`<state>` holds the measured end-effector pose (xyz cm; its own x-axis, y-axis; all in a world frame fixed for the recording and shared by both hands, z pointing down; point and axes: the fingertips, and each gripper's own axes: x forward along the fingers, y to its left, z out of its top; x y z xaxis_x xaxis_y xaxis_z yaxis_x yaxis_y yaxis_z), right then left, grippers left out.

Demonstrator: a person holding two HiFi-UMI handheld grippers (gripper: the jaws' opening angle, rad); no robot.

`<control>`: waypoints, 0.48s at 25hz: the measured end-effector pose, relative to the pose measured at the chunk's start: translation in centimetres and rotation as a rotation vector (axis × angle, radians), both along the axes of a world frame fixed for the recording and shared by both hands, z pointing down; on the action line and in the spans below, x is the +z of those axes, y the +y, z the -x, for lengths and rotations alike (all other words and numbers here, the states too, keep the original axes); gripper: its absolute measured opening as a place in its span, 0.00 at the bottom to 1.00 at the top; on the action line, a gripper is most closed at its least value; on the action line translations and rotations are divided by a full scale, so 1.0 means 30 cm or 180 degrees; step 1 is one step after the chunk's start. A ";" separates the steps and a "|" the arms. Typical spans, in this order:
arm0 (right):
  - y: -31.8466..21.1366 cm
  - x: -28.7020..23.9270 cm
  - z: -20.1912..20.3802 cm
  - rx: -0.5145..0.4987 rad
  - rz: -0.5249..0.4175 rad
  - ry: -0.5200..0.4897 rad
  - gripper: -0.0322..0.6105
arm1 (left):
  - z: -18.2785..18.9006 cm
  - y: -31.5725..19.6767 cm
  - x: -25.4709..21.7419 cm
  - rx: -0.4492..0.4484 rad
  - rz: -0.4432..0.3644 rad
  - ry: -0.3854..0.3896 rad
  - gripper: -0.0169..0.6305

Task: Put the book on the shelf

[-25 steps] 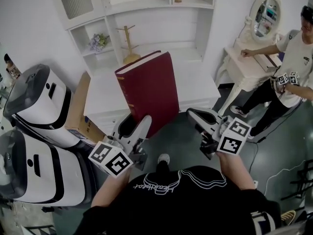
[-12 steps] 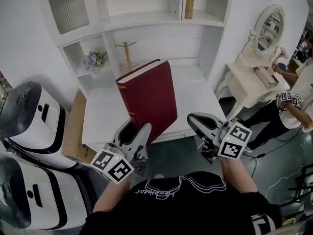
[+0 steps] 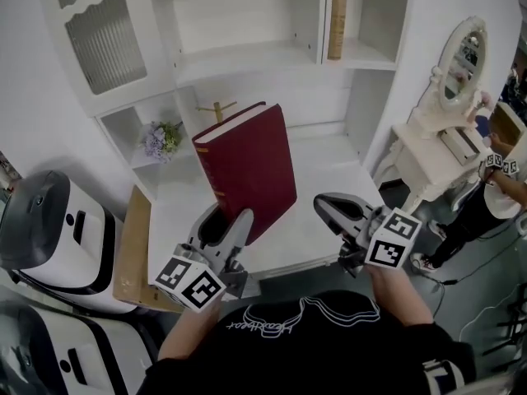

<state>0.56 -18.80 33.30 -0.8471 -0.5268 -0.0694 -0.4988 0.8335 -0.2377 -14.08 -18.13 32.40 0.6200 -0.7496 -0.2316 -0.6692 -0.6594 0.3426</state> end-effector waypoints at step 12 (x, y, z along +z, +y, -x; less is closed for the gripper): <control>-0.239 0.003 -0.043 -0.0082 0.0045 -0.0069 0.05 | 0.002 -0.231 -0.063 -0.0207 -0.0104 -0.0016 0.34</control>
